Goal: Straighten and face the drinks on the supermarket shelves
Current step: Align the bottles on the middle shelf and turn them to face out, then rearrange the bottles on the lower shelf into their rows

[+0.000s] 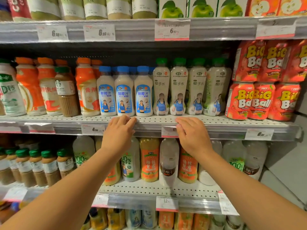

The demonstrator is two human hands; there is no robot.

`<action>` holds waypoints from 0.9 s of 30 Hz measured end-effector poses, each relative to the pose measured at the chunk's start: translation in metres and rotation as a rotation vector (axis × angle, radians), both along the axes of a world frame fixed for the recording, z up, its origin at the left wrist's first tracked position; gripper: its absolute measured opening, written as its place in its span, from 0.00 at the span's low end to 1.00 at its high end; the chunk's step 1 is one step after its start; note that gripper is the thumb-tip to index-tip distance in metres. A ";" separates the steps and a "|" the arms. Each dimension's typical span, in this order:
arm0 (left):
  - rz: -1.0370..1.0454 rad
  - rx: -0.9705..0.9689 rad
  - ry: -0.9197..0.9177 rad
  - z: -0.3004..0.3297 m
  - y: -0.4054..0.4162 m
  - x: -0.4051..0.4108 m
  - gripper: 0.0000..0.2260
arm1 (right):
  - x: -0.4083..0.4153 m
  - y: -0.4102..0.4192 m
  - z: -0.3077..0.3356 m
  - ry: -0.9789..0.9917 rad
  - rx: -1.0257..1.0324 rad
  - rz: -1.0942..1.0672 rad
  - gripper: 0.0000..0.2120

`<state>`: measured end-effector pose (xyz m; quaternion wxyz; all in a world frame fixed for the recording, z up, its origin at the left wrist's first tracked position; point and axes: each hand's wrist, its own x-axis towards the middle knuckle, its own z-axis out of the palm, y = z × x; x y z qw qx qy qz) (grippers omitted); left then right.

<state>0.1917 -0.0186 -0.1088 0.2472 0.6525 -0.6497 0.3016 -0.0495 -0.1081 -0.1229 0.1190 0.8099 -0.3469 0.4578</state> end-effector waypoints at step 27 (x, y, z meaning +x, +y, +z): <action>-0.073 0.100 0.417 -0.108 0.031 0.092 0.19 | 0.037 0.051 -0.118 -0.039 0.701 -0.157 0.29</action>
